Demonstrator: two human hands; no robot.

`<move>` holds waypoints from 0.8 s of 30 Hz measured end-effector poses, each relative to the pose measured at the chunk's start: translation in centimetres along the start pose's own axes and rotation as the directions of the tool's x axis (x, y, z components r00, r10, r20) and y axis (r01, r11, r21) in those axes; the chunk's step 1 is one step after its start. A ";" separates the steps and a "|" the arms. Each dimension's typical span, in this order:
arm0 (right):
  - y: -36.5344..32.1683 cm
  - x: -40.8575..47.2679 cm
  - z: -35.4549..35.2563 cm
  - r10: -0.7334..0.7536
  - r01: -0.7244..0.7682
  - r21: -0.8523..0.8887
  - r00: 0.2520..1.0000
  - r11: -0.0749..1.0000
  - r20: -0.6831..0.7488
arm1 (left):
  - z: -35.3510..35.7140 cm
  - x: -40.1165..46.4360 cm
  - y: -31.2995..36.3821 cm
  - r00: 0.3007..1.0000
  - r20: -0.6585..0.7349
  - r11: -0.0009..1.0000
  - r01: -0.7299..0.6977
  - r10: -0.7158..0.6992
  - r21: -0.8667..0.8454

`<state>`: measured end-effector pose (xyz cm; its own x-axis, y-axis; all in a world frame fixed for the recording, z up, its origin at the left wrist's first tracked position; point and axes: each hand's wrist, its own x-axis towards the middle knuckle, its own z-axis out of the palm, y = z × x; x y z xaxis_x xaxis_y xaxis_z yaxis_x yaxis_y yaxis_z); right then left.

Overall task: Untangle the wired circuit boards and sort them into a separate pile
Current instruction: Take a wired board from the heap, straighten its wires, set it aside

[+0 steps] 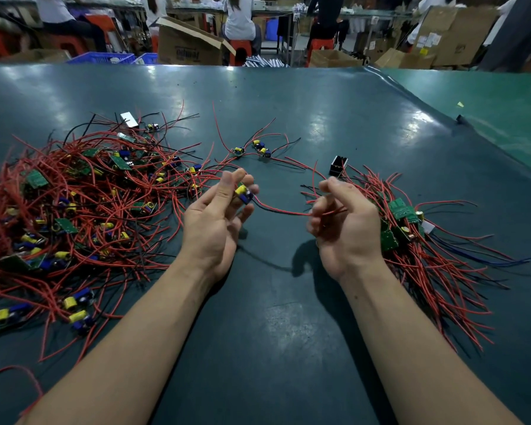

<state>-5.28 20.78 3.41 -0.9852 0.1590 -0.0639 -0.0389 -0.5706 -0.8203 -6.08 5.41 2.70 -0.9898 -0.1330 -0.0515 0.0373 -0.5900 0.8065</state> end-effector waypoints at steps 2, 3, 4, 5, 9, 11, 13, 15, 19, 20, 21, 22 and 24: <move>-0.4 -0.4 -0.1 0.095 -0.101 0.018 0.972 0.995 0.216 | 0.0 -0.1 0.2 0.998 0.025 0.997 0.053 -0.052 -0.053; -0.7 -0.5 -0.4 0.137 -0.170 0.066 0.929 0.983 0.345 | -0.1 -0.1 0.4 0.995 0.048 0.995 0.088 -0.085 -0.053; -1.1 -0.5 -0.7 0.148 -0.225 0.132 0.888 0.965 0.435 | -0.1 -0.3 0.5 0.989 0.082 0.992 0.123 -0.120 -0.040; -1.4 -0.4 -0.9 0.141 -0.254 0.186 0.871 0.949 0.471 | 0.0 -0.4 0.6 0.979 0.128 0.987 0.159 -0.156 -0.018; -0.3 0.4 -0.5 0.167 -0.132 -0.153 0.956 0.979 0.242 | 0.1 -1.1 0.3 0.911 0.306 0.960 0.249 -0.276 0.125; 0.5 0.1 -0.1 0.245 -0.172 -0.256 0.925 0.951 0.290 | 0.2 -1.5 0.0 0.875 0.369 0.943 0.240 -0.313 0.233; 0.6 -0.3 -0.1 0.309 -0.228 -0.242 0.871 0.943 0.383 | 0.1 -1.7 -0.1 0.840 0.410 0.917 0.230 -0.356 0.326; 0.4 -0.3 -0.2 0.308 -0.198 -0.287 0.856 0.937 0.415 | 0.1 -1.7 0.0 0.810 0.441 0.901 0.231 -0.387 0.367; 0.3 -0.2 -0.1 0.240 -0.161 -0.252 0.915 0.954 0.324 | 0.1 -1.8 0.0 0.779 0.480 0.894 0.221 -0.403 0.391; 0.3 -0.2 0.0 0.239 -0.180 -0.207 0.921 0.962 0.308 | 0.1 -1.7 0.0 0.773 0.489 0.896 0.226 -0.403 0.382; 0.3 -0.2 0.0 0.249 -0.204 -0.170 0.920 0.964 0.304 | 0.1 -1.7 0.0 0.768 0.496 0.898 0.230 -0.404 0.376; 0.2 -0.3 0.0 0.267 -0.231 -0.149 0.911 0.962 0.315 | 0.1 -1.7 0.1 0.763 0.503 0.899 0.231 -0.405 0.373; 0.2 -0.3 -0.1 0.303 -0.264 -0.154 0.888 0.952 0.347 | 0.1 -1.7 0.1 0.761 0.506 0.900 0.236 -0.406 0.367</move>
<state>-4.97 20.65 3.19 -0.9443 -0.3108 -0.1081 0.2492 -0.4611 -0.8517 -4.43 5.65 2.98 -0.8378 0.5416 -0.0687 -0.2506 -0.2699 0.9297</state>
